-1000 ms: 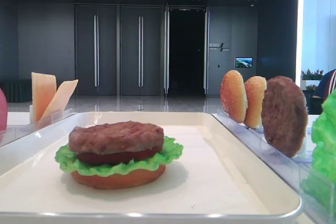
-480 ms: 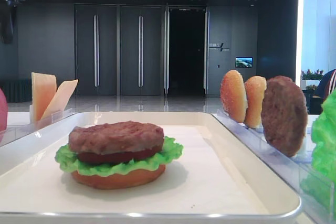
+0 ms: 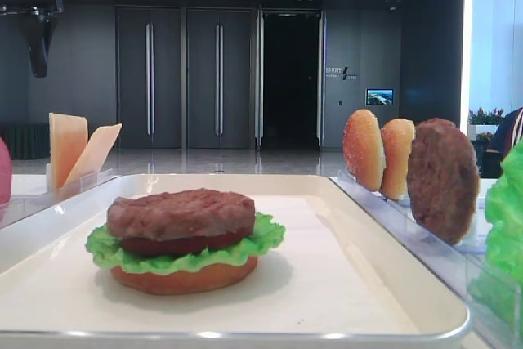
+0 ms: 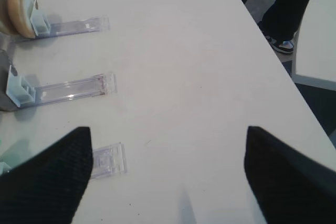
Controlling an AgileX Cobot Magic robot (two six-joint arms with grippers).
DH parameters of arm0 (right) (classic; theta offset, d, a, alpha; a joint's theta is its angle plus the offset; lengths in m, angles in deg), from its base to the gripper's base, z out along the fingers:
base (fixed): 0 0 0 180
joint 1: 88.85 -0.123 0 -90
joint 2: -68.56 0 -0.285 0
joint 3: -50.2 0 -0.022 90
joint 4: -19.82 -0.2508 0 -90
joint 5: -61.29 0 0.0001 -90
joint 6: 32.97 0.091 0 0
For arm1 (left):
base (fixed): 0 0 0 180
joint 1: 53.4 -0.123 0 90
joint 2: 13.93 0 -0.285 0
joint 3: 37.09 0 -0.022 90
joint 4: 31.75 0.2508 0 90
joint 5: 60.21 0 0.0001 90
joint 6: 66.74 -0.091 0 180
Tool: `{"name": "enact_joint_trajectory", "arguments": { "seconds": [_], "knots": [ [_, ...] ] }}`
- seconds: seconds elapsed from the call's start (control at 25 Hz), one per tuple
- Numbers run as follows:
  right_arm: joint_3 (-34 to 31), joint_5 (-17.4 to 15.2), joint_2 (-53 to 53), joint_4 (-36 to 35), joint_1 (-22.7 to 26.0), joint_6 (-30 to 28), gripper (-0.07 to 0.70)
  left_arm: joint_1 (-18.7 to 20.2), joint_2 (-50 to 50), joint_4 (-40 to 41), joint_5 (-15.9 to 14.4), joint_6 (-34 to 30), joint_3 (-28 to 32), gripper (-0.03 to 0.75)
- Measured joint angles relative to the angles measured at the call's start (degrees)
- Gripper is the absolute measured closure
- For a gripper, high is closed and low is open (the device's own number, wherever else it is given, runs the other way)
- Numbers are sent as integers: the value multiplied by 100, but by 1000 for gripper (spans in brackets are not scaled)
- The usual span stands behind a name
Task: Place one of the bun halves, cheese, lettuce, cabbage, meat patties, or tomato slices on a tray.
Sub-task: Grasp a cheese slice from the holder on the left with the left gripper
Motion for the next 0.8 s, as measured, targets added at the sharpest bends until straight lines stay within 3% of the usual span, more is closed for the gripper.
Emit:
{"name": "enact_joint_trajectory", "arguments": {
  "seconds": [0.4,0.8],
  "knots": [
    [0,0,0,0,0,0,44,136,30,-757,-27,128,-32,24],
    [0,0,0,0,0,0,44,920,30,-867,-30,348,-32,24]
  ]
}}
